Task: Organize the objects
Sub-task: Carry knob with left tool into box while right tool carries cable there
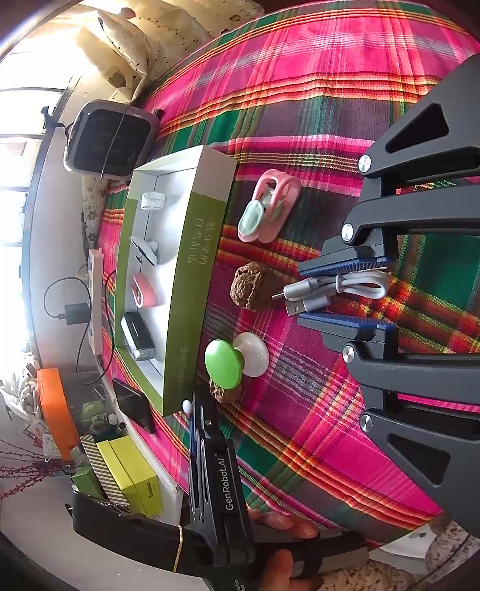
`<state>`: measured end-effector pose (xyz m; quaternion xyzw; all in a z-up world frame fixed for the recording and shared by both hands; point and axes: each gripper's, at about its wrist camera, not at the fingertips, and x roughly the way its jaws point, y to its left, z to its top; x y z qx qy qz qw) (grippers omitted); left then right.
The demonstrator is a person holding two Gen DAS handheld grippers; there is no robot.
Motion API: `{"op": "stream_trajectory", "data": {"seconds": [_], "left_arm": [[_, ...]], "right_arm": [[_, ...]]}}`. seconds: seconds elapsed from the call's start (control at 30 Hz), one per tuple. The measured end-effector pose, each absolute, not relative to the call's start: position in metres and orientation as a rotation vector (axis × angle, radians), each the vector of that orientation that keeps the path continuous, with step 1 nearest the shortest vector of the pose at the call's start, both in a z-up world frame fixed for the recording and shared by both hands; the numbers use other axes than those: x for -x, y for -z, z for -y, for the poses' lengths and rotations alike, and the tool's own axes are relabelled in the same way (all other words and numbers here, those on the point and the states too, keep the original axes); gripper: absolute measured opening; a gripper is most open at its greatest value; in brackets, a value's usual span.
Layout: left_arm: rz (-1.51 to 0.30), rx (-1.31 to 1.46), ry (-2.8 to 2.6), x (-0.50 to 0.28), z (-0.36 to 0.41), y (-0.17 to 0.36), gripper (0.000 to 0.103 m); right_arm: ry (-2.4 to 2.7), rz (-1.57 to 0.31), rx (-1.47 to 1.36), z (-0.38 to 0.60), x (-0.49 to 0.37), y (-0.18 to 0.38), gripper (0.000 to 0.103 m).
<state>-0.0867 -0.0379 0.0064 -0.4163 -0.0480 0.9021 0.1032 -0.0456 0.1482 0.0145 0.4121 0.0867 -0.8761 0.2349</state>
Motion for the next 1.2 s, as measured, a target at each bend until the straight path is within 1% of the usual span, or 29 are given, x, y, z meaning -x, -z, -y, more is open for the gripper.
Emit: {"op": "stream_trajectory", "data": {"seconds": [0.37,1.2], "left_arm": [[0.139,1.223,-2.665,0.084,0.038,-0.008,0.023],[0.105,1.149,-2.667,0.074,0.03,-0.039,0.023]], "right_arm": [[2.404,-0.211,-1.11,-0.151,0.045,-0.02,0.021],[2.411,-0.192,-1.041,-0.149,0.049,-0.05,0.021]]}}
